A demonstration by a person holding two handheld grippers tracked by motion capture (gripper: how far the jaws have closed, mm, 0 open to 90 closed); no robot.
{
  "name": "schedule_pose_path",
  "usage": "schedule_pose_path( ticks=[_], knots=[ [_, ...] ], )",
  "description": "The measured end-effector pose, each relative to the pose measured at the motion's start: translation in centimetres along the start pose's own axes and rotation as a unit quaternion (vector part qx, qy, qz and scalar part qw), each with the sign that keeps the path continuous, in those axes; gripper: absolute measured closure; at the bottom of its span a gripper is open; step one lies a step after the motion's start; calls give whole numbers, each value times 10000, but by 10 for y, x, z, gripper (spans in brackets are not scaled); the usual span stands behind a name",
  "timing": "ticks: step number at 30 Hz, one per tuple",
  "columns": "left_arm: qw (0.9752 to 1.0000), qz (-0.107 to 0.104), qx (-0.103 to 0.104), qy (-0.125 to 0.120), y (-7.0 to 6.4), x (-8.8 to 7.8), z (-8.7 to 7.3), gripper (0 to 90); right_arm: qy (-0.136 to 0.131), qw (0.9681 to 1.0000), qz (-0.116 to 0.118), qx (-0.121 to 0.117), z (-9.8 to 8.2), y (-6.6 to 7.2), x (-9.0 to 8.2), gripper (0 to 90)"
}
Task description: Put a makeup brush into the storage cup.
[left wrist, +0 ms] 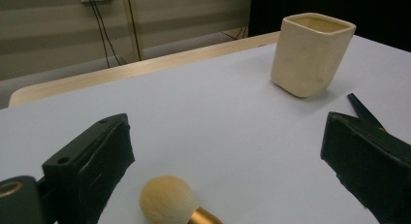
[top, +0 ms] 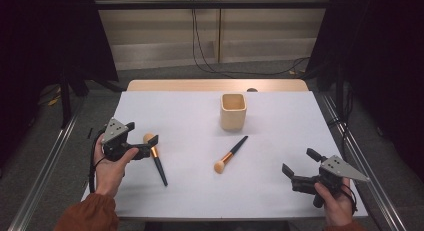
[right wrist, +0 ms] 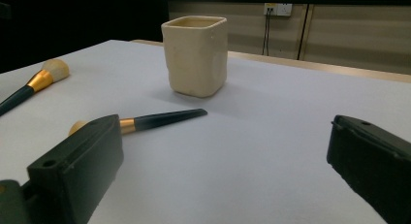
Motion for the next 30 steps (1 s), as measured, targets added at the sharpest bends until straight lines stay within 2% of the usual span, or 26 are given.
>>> schedule_pose_path(
  ticks=[2, 4, 7, 8, 12, 15, 17, 19, 21, 23, 24, 25, 28, 30],
  knots=[
    [9998, 2, 111, 165, -1, 1, -1, 45, -3, 10000, 2, 8, 0, 0, 0, 0],
    [9997, 3, 53, 226, -1, 3, -2, 45, 0, 10000, 3, 15, 0, 0, 0, 0],
    [9990, -102, 21, 440, -1, 4, -2, 71, 2, 10000, 8, 24, 0, 0, 0, 0],
    [9987, -68, 17, 498, 0, 5, -3, 77, 11, 10000, 10, 14, 0, 0, 0, 0],
    [9969, -7, -101, 787, 1, 6, -1, 73, 17, 10000, 20, 4, -1, 0, 0, 0],
    [9938, 19, -284, 1078, 4, 7, -3, 72, 23, 10000, 26, 7, -1, 1, 0, 0],
    [9903, 87, -311, 1348, 6, 9, -7, 71, 27, 10000, 30, 0, -1, 1, 0, 0],
    [9862, 34, -391, 1611, 6, 11, -12, 71, 37, 10000, 30, -1, -1, 1, 0, 0],
    [9805, 39, -447, 1913, 5, 13, -18, 71, 36, 10000, 33, -4, -1, 1, 0, 0],
    [9763, 18, -504, 2103, 4, 14, -22, 71, 36, 10000, 27, -4, -1, 1, 1, 0],
    [9750, 36, -555, 2149, 4, 16, -23, 72, 42, 10000, 27, -18, -1, 1, 1, 0],
    [9718, 62, -594, 2282, 5, 16, -25, 73, 42, 10000, 26, -13, -1, 1, 1, 0],
    [9646, 79, -702, 2540, 4, 17, -30, 78, 48, 10000, 36, -29, -1, 1, 1, 0],
    [9580, 89, -781, 2759, 4, 19, -33, 87, 50, 10000, 36, -29, -1, 1, 1, 0]
  ],
)
Point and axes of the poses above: each handheld gripper's, and its own axes: x roughly forward along the jaws, z roughly out of its top, y roughly to its left, the point moved 8 cm from there along x, roughly forward along the jaws, and after that the axes turned 13 degrees about y, right-handed, at the moved point
